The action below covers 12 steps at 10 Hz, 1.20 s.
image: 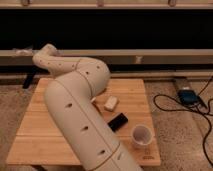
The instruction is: Stand the bottle upright
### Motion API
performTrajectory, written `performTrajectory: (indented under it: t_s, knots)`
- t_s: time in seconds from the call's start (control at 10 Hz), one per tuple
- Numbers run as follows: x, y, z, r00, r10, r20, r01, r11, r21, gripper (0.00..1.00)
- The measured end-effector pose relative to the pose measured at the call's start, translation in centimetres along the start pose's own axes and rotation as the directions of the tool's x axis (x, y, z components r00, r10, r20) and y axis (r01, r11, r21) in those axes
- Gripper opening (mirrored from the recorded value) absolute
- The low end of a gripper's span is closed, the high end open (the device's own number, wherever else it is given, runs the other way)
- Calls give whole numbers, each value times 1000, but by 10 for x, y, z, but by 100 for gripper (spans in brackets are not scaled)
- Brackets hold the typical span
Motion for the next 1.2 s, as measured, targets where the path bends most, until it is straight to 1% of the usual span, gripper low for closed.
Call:
performTrajectory:
  t_s: [0.1, 0.2, 0.3, 0.4, 0.5, 0.6, 0.7, 0.8, 0.9, 1.1, 1.2]
  knots:
    - [-2, -5, -18, 999, 1, -54, 0, 1000, 20, 0]
    - [-3, -7, -36, 992, 11, -122, -6, 999, 42, 0]
    - [-4, -7, -50, 982, 29, -187, -17, 998, 68, 0]
    - [-6, -4, -61, 966, 57, -251, -33, 995, 98, 0]
    - [-7, 0, -67, 953, 82, -291, -48, 991, 124, 0]
    - [-7, 2, -68, 944, 104, -312, -59, 987, 149, 0]
    - [-6, 1, -72, 931, 131, -341, -69, 980, 188, 0]
    - [-7, 3, -74, 920, 159, -358, -82, 972, 220, 0]
    - [-9, 9, -75, 910, 180, -373, -94, 967, 237, 0]
    - [-14, 17, -78, 887, 225, -403, -114, 953, 282, 0]
    - [-16, 18, -79, 879, 237, -414, -117, 949, 294, 0]
